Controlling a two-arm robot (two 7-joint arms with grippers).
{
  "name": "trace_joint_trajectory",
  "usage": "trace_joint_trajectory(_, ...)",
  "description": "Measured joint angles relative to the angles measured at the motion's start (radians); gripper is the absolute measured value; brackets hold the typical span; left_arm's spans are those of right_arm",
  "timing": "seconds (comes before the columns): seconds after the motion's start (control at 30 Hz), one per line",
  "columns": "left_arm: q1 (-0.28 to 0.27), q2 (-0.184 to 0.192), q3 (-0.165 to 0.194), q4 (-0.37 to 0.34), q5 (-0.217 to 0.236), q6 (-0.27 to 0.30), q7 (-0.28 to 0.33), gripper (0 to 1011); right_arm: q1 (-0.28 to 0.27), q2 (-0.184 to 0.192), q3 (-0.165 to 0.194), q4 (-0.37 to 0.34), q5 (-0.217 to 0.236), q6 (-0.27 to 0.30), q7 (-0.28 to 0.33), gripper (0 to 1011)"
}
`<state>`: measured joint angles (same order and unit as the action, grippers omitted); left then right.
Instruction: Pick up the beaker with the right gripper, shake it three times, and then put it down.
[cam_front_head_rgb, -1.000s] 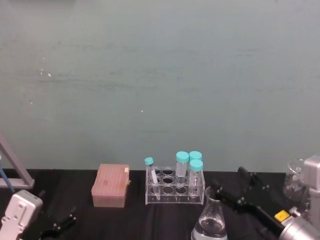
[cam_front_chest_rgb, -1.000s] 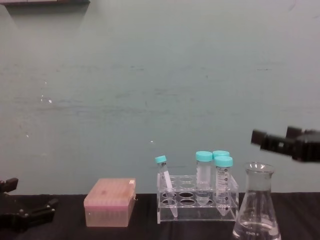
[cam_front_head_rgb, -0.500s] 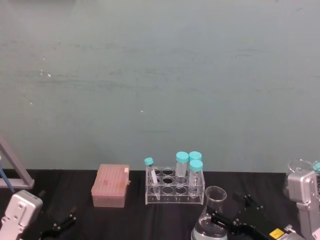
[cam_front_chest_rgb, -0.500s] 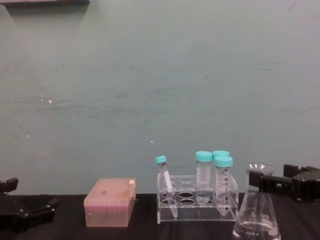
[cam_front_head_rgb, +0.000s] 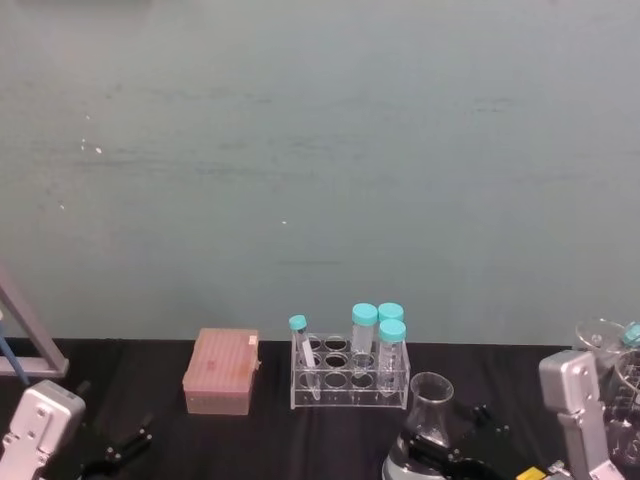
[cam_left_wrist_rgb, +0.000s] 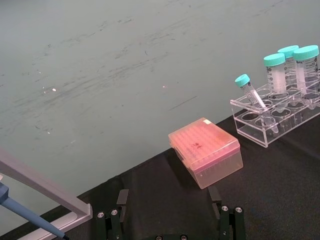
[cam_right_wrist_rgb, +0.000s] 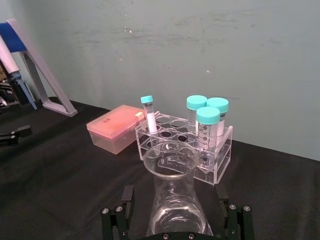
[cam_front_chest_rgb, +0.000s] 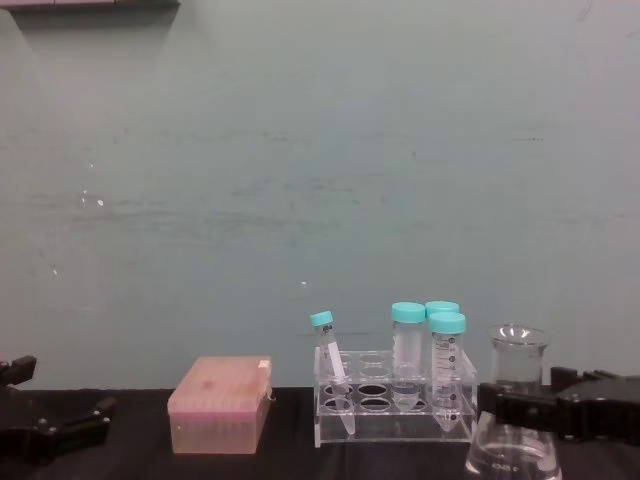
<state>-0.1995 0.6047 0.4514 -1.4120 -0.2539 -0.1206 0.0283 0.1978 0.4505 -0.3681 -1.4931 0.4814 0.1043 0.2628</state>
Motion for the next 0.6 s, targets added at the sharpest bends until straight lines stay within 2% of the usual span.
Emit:
trace_joint_trajectory(0.23, 0.0, 0.0, 0.0, 0.0, 0.0, 0.0, 0.0, 1000, 0.016, -0.035, -0.005, 0.028, -0.033, -0.009, -0.004, 1000)
trace_joint_trajectory(0.6, 0.0, 0.0, 0.0, 0.0, 0.0, 0.0, 0.0, 1000, 0.039, -0.091, 0.011, 0.075, -0.083, -0.019, -0.045, 1000)
